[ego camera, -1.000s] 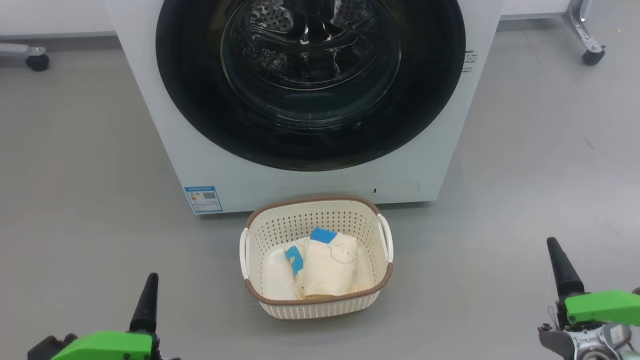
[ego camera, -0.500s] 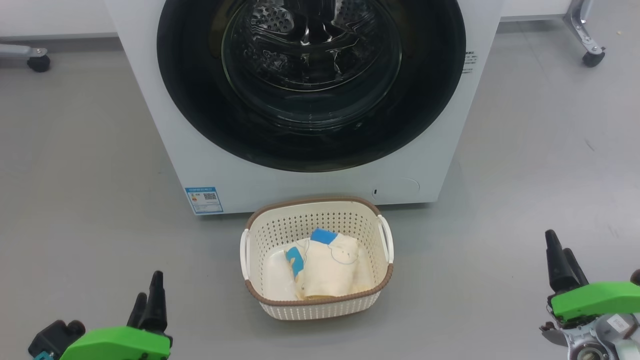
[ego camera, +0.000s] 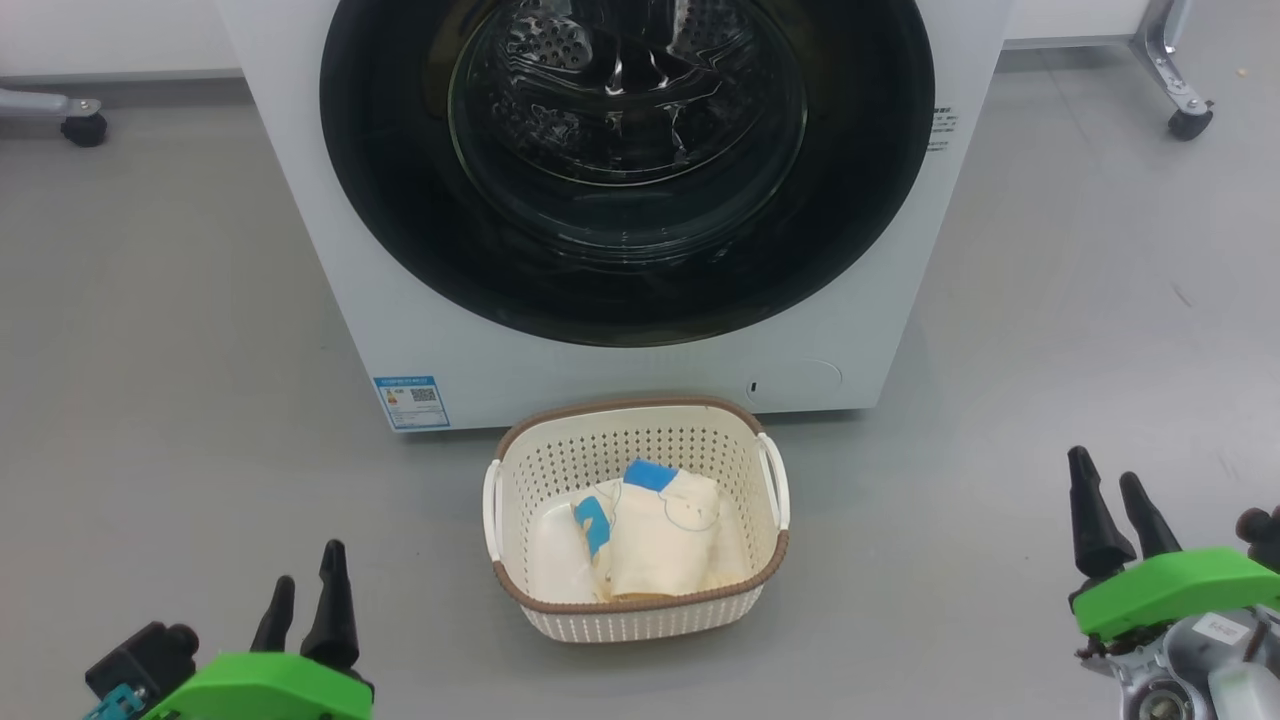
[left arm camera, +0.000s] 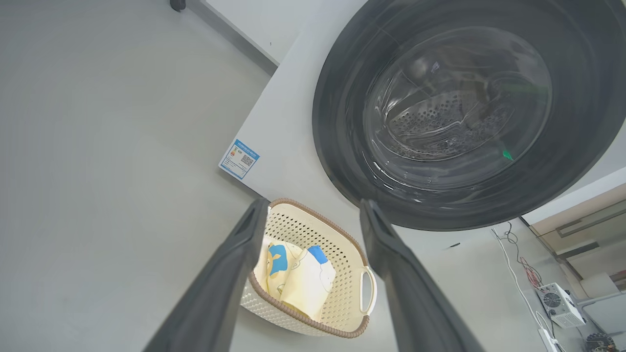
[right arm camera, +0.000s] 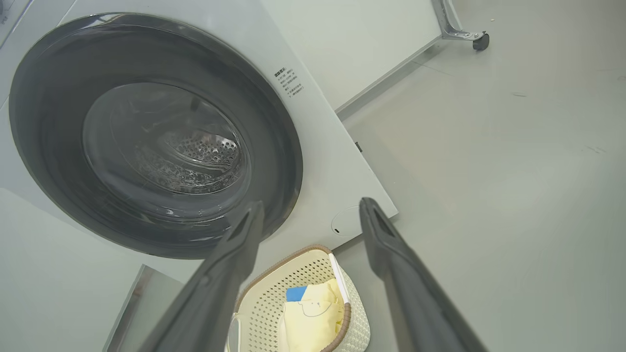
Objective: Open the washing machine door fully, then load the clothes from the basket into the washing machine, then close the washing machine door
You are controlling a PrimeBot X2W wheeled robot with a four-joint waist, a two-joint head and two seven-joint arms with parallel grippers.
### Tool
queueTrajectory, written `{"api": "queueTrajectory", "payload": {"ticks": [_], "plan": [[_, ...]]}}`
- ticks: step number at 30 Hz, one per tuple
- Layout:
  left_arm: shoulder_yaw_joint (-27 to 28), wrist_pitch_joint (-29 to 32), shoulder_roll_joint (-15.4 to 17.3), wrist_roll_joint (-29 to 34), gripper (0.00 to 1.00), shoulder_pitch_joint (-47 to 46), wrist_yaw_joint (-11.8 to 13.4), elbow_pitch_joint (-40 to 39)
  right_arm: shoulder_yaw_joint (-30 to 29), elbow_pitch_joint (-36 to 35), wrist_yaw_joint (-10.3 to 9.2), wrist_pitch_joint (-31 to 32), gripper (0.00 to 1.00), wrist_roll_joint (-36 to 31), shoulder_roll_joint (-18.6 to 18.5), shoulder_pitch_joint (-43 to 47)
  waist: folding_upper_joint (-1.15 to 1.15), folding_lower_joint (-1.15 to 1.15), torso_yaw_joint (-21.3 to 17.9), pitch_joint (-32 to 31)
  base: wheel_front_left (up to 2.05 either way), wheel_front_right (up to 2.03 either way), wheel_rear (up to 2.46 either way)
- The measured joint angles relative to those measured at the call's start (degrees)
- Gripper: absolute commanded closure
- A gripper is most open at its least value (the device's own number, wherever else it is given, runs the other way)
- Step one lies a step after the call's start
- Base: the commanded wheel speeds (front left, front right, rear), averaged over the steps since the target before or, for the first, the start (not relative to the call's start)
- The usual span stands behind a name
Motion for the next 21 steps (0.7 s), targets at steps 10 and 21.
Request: {"api": "queueTrajectory", "payload": {"ticks": [10, 21], "plan": [[-1.8, -1.6, 0.2, 7.9, 0.00, 0.0, 0.9, 0.0, 0.1, -1.5, 0.00, -0.9, 0.00, -8.7, 0.0, 0.8, 0.00, 0.00, 0.1, -0.2, 0.00, 0.00, 0.00], [-3.2, -3.6, 0.2, 15.2, 0.00, -1.2, 1.5, 0.3, -0.1, -2.4, 0.00, -1.7, 0.00, -17.2, 0.2, 1.2, 0.00, 0.00, 0.4, -0.4, 0.00, 0.00, 0.00]]}}
